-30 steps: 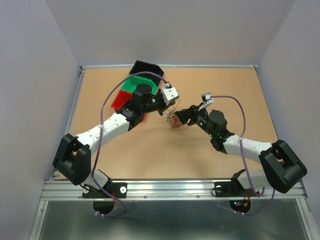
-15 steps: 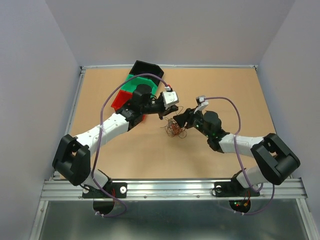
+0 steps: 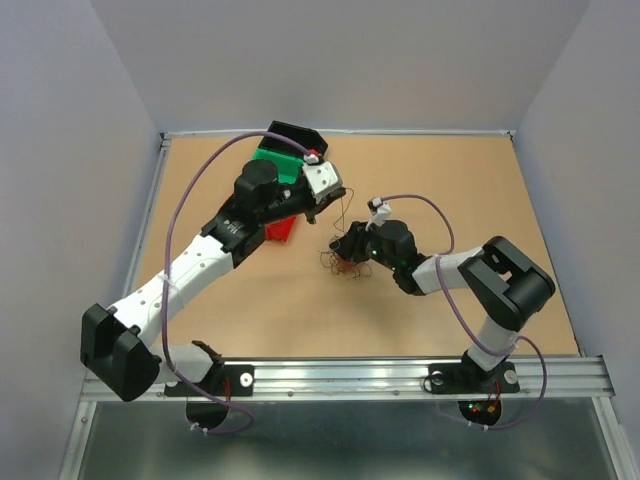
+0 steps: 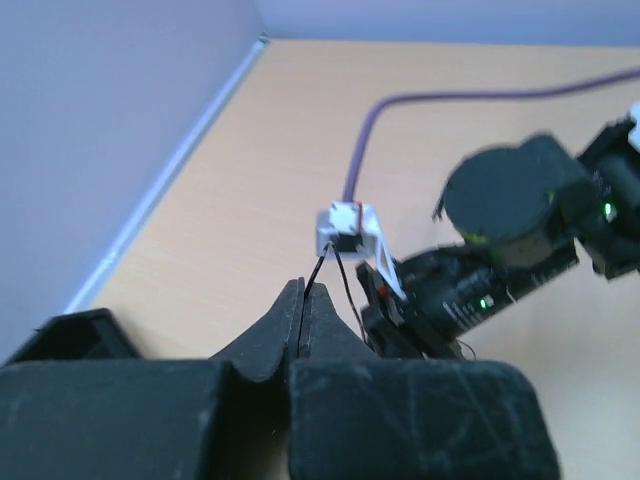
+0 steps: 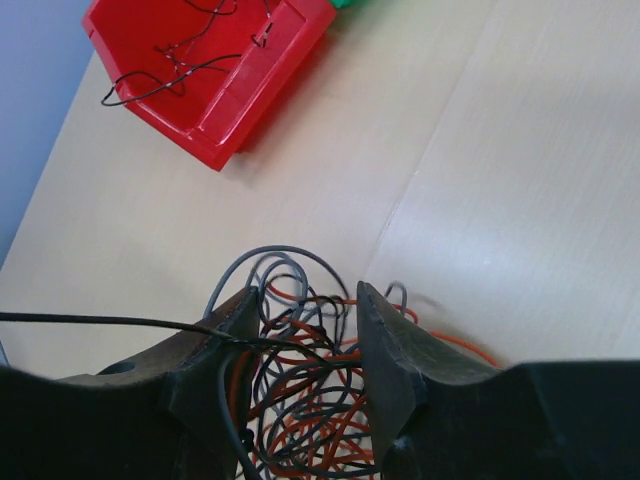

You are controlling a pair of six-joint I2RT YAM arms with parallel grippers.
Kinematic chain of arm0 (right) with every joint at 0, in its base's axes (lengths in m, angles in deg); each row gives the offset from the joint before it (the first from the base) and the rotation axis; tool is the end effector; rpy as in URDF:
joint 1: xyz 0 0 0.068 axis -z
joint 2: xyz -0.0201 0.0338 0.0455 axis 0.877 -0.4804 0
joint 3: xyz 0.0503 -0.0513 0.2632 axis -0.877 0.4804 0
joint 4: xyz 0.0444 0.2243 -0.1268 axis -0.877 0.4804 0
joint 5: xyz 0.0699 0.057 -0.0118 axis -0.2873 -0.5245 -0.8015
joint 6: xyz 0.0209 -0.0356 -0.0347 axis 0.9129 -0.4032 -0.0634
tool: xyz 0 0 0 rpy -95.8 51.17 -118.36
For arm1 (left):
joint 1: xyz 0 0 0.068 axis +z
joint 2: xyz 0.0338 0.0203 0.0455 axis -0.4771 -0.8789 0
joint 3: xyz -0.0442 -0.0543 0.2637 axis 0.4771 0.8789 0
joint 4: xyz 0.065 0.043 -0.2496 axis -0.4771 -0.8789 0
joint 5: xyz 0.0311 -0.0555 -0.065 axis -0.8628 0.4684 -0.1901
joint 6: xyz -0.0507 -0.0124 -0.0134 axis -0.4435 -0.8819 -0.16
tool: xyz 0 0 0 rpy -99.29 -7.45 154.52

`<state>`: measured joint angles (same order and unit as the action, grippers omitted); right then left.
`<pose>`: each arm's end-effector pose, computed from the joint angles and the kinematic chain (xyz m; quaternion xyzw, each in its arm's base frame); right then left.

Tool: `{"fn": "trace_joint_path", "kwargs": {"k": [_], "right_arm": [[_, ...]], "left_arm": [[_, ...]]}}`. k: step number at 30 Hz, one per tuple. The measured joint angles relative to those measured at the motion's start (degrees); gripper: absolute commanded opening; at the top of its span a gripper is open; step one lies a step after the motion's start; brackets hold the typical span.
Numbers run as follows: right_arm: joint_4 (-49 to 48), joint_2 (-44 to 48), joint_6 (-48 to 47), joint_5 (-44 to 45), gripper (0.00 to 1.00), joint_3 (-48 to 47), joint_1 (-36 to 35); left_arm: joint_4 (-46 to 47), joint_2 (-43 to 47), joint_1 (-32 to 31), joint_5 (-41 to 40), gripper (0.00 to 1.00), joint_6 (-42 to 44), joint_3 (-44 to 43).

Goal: Untangle the cables

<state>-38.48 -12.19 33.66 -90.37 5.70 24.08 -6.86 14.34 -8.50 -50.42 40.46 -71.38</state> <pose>0.2595 0.2021 0.1571 -0.0732 0.7955 0.3758 0.4697 0.2277 -0.1939 0.3833 0.4959 0.5054 -0.2729 0.6513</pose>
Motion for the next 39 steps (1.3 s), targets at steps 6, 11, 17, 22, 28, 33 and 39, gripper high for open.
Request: {"fn": "trace_joint_path", "kwargs": {"k": [6, 11, 17, 22, 28, 33, 39], "right_arm": [[0.1, -3.3, 2.8, 0.2, 0.43, -2.4, 0.0], [0.2, -3.2, 3.9, 1.7, 0.4, -3.1, 0.0], [0.6, -3.2, 5.2, 4.3, 0.4, -5.4, -0.1], [5.1, -3.3, 5.7, 7.0, 0.21, -5.9, -0.1], [11.0, -3.2, 6.3, 11.7, 0.18, -5.9, -0.1], [17.0, -0.3, 7.5, 19.3, 0.18, -5.8, -0.1], [20.4, 6.4, 9.4, 28.7, 0.19, -5.7, 0.7]], "left_arm": [[-3.9, 3.1, 0.1, -6.1, 0.0, -0.1, -10.0], [-6.1, 6.0, 0.1, -15.8, 0.0, -0.2, -17.9], [-8.6, 3.4, 2.3, -28.9, 0.0, -1.6, -29.2], [-8.3, 0.6, 7.1, -35.4, 0.0, -4.5, -36.1], [-6.6, 0.0, 10.5, -36.9, 0.0, -7.5, -39.6], [-5.9, 0.0, 10.5, -36.7, 0.0, -8.9, -39.8], [-5.9, -0.1, 10.5, -36.1, 0.0, -9.3, -39.8]]}}
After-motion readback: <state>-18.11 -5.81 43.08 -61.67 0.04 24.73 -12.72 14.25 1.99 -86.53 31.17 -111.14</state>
